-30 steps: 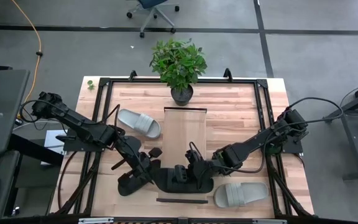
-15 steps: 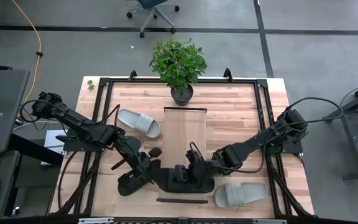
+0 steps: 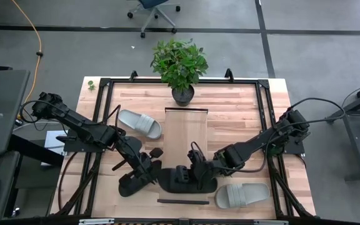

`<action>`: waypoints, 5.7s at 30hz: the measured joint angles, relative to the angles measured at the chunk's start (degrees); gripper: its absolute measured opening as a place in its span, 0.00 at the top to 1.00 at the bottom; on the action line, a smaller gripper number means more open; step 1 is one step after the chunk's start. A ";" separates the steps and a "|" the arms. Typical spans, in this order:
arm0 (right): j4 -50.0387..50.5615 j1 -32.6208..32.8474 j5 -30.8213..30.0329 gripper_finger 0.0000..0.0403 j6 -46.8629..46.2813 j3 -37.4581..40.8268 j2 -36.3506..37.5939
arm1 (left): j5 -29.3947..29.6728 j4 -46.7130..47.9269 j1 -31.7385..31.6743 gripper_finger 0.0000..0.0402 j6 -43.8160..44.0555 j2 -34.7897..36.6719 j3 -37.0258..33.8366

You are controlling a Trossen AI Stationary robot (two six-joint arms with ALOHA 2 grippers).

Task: Pick and place slides into the shelf
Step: Put the top black slide into the shelf

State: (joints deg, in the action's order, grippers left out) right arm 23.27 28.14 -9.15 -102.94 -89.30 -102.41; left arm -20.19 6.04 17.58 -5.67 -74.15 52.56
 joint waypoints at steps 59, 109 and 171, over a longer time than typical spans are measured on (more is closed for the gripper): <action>16.39 3.02 0.09 0.78 -4.67 -11.66 -5.27 | -0.77 -0.37 -1.29 0.94 0.01 0.04 -0.02; 30.49 -7.61 5.66 1.00 27.85 -21.35 -10.99 | 0.24 1.53 -2.21 0.94 4.52 3.02 0.00; 31.80 -6.21 11.31 1.00 17.34 -21.41 -11.72 | -0.83 3.15 -2.25 0.94 2.55 2.93 0.00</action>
State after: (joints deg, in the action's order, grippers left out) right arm 55.07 21.93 2.16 -85.60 -110.72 -114.13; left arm -21.02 9.19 15.33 -3.12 -71.22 52.56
